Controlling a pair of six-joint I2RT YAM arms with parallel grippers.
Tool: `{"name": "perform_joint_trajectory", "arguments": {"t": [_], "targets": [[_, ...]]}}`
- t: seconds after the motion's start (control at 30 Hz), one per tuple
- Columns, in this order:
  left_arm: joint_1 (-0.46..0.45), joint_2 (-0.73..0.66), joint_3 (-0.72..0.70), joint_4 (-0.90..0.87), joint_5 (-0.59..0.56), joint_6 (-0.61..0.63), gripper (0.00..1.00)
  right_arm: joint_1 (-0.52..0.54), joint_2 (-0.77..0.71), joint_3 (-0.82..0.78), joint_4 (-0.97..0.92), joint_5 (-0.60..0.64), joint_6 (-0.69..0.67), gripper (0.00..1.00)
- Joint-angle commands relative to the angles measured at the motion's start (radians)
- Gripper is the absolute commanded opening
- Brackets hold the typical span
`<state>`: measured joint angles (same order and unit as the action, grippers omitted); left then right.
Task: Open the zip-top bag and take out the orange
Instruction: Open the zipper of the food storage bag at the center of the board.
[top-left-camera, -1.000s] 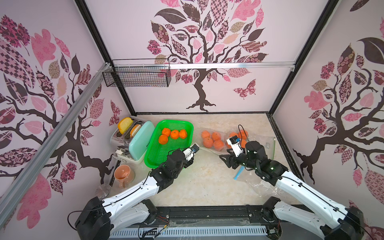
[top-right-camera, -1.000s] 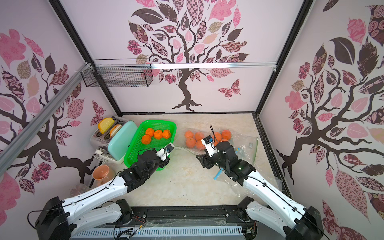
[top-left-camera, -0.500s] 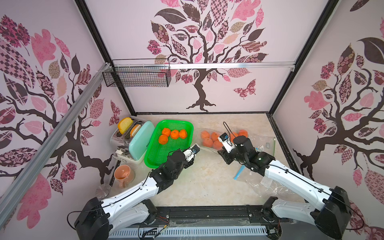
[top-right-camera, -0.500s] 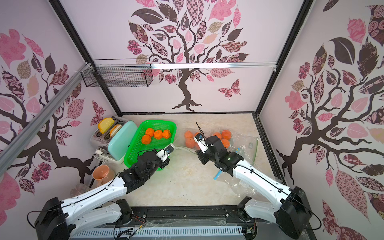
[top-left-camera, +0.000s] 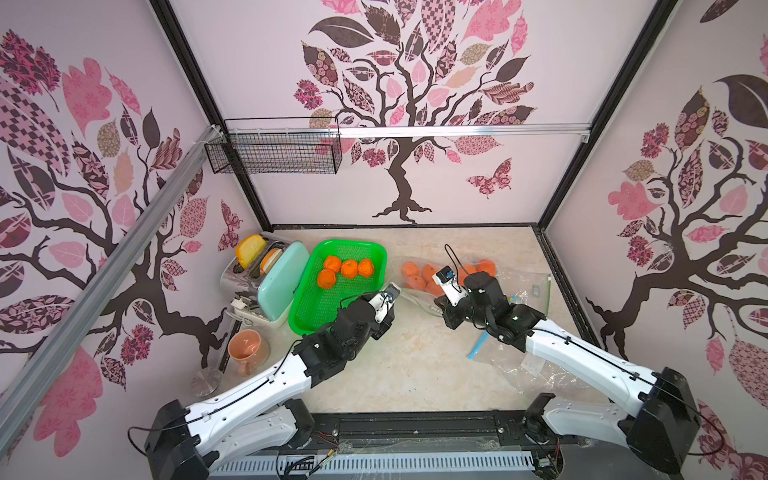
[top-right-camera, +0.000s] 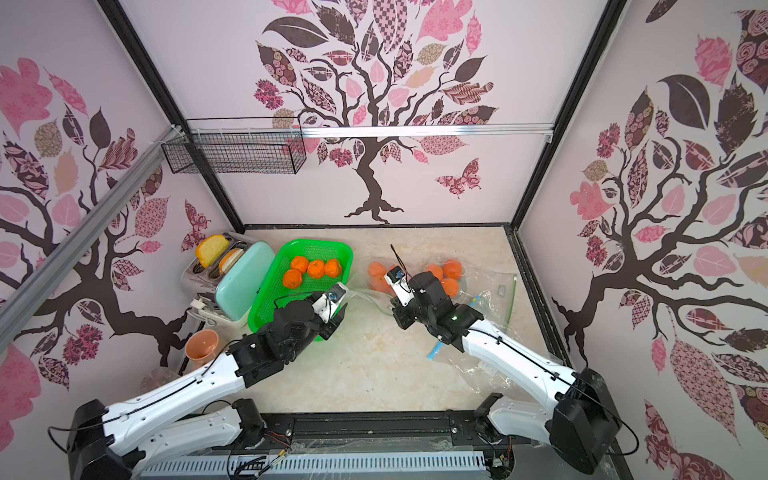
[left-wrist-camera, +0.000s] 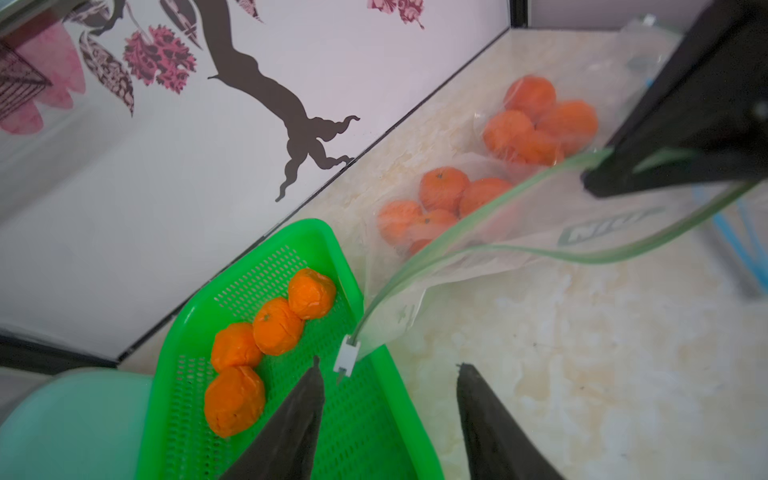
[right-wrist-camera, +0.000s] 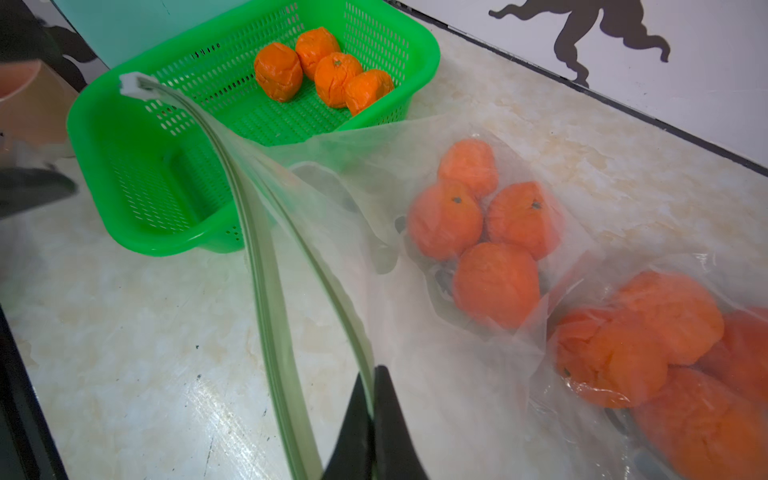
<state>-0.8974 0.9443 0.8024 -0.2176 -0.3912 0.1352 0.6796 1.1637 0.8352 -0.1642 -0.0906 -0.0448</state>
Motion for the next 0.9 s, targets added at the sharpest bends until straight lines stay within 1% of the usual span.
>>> {"name": "perform_joint_trajectory", "arguments": {"t": [0.0, 0.07, 0.1, 0.13, 0.2, 0.23, 0.27, 0.33, 0.4, 0.53, 0.73, 0.87], "targets": [[0.002, -0.115, 0.065, -0.122, 0.212, -0.385, 0.57, 0.005, -0.032, -0.025, 0.107, -0.093, 0.041, 0.00], [0.002, -0.145, 0.020, -0.017, 0.453, -0.438, 0.51, 0.005, -0.022, -0.028, 0.120, -0.117, 0.057, 0.00], [0.002, -0.143, 0.005, 0.021, 0.527, -0.472, 0.46, 0.005, -0.017, -0.029, 0.127, -0.128, 0.069, 0.00], [0.002, -0.132, -0.001, 0.046, 0.558, -0.510, 0.37, 0.005, -0.016, -0.031, 0.133, -0.133, 0.074, 0.00], [0.000, -0.083, 0.003, 0.069, 0.632, -0.531, 0.27, 0.005, -0.013, -0.036, 0.137, -0.140, 0.086, 0.00], [0.000, -0.058, 0.012, 0.067, 0.642, -0.535, 0.22, 0.005, -0.015, -0.039, 0.138, -0.141, 0.088, 0.00], [0.000, -0.027, 0.019, 0.067, 0.639, -0.546, 0.18, 0.005, -0.017, -0.041, 0.138, -0.143, 0.089, 0.00], [-0.001, 0.029, 0.027, 0.092, 0.653, -0.558, 0.16, 0.005, -0.022, -0.042, 0.135, -0.145, 0.094, 0.00], [-0.001, 0.084, 0.048, 0.075, 0.612, -0.562, 0.11, 0.005, -0.033, -0.044, 0.131, -0.145, 0.094, 0.00], [-0.001, 0.164, 0.058, 0.110, 0.552, -0.564, 0.07, 0.005, -0.045, -0.045, 0.120, -0.136, 0.092, 0.00], [0.005, 0.253, 0.094, 0.148, 0.424, -0.602, 0.05, 0.005, -0.044, -0.035, 0.104, -0.128, 0.092, 0.00], [0.006, 0.315, 0.122, 0.160, 0.331, -0.617, 0.11, 0.005, -0.050, -0.034, 0.097, -0.133, 0.092, 0.00]]}}
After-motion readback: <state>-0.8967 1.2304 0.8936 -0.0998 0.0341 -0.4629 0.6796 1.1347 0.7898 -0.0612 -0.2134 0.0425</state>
